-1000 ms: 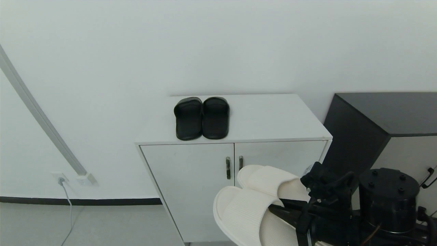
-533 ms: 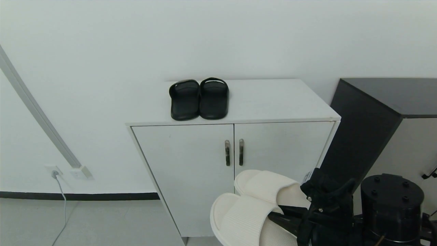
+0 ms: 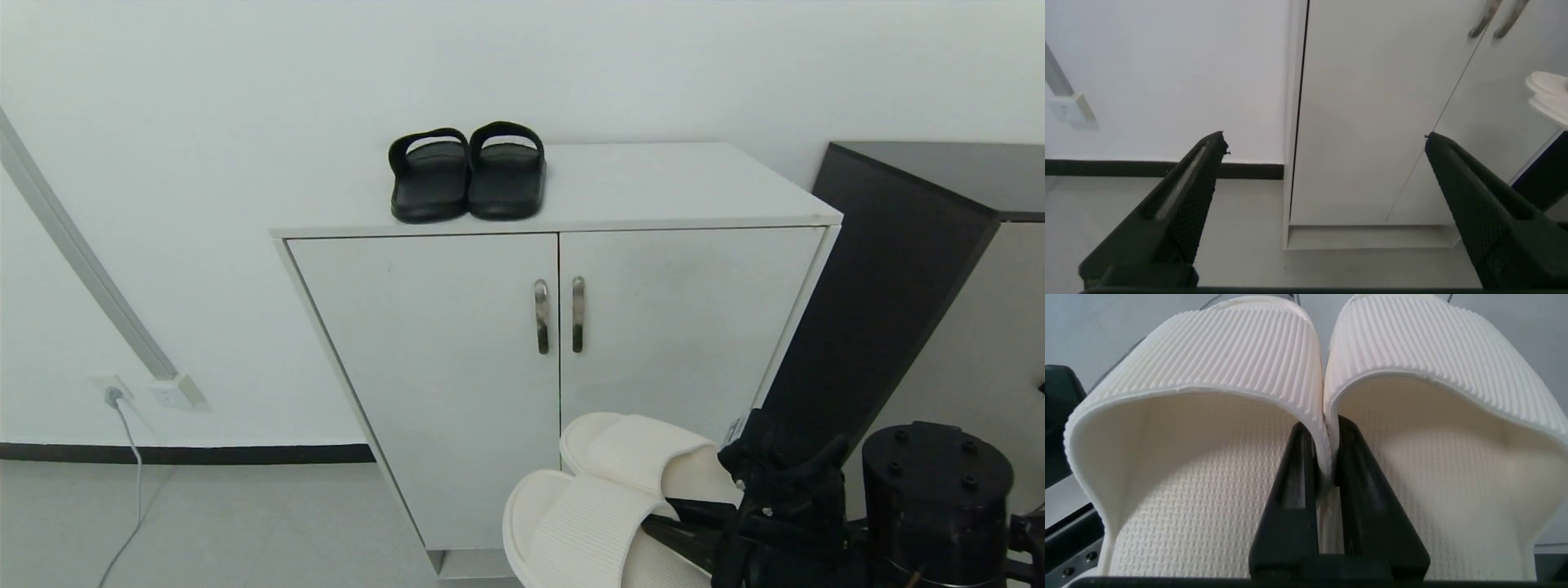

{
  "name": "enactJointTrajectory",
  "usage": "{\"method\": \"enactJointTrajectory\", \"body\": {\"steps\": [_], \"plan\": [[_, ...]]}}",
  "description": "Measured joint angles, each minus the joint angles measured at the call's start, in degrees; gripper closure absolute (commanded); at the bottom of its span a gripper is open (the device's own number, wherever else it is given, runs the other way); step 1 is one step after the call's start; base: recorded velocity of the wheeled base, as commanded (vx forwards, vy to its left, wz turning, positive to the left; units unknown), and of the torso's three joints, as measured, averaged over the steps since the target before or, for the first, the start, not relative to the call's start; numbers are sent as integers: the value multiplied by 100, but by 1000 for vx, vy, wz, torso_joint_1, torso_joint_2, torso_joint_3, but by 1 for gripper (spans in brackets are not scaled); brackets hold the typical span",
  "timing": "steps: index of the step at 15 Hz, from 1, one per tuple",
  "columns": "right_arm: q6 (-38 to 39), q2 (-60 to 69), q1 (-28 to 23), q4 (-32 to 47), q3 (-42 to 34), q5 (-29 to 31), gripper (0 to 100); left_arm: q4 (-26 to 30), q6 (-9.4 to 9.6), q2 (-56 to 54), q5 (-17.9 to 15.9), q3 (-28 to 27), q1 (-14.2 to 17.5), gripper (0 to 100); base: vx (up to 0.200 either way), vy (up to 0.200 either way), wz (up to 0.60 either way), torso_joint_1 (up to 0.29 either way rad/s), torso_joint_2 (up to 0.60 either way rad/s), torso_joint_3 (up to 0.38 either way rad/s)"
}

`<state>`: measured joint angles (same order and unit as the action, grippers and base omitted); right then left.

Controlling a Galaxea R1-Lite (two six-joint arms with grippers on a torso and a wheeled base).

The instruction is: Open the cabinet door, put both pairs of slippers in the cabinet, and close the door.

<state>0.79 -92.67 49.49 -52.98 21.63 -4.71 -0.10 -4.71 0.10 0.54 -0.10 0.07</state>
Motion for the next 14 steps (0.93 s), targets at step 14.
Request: {"method": "enactJointTrajectory", "body": {"steps": [14], "plan": [[-17, -5, 9, 0, -44, 2, 100, 5, 22, 0, -21, 0, -5, 0, 0, 0, 0, -50, 338, 287]]}}
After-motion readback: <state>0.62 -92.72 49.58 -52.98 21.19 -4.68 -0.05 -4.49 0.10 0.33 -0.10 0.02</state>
